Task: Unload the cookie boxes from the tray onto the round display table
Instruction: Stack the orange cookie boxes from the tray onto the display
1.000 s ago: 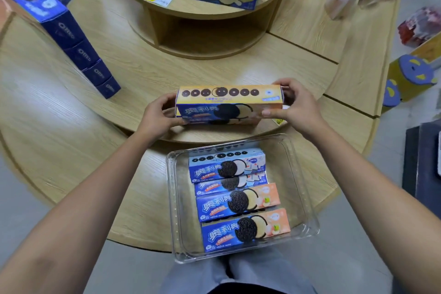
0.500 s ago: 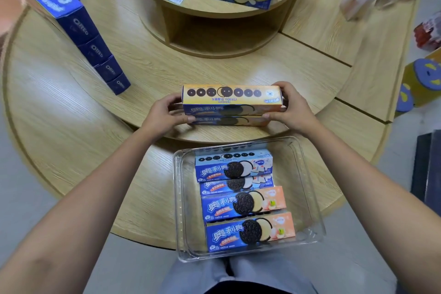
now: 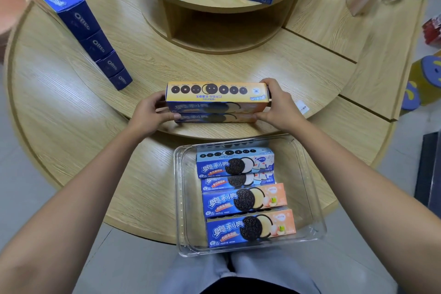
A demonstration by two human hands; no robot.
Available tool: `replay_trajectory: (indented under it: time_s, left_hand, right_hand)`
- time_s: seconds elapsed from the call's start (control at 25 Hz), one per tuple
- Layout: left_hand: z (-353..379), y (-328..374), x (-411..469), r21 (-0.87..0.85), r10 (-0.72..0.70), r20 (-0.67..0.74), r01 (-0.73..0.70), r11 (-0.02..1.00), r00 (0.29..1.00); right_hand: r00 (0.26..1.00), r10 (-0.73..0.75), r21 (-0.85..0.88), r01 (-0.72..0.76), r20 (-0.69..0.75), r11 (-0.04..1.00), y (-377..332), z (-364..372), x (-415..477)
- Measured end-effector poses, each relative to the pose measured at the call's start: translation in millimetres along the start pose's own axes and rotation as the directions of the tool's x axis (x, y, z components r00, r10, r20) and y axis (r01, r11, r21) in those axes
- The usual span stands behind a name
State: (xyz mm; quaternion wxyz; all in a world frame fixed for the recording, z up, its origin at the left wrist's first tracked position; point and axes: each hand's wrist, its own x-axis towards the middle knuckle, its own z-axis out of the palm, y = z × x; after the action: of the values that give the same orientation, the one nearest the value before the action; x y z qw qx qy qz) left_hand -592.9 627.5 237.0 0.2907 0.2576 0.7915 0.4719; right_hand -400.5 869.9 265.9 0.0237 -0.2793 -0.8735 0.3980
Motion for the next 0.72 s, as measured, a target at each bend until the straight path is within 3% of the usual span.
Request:
replay_trajectory:
  time_s: [0.44, 0.52, 0.64, 0.72]
  left_hand:
    - [-11, 2, -4, 0.093, -0.029, -0.003, 0.029, 0.995, 1.0]
    - [-6, -2, -11, 0.076, -0.066, -0.112, 0.075, 0.994, 0.991]
    - [20, -3, -48, 0.002, -0.071, -0.376, 0.077, 0.997, 0.924]
    - [50, -9, -82, 0.083, -0.098, -0.312, 0.13, 0.988, 0.945]
  right_hand:
    - [0.998, -0.046, 0.018, 0.045, 0.044, 0.999, -7, 14, 2]
    - [0.999, 0.001, 0.079, -0.005, 0.047, 0.997, 0, 15, -5]
    - [0.989, 0.139, 0.187, -0.129, -0.039, 0.974, 15, 15, -38]
    - [0.969, 0.245, 0.167, -0.237, -0.032, 0.957, 28, 21, -71]
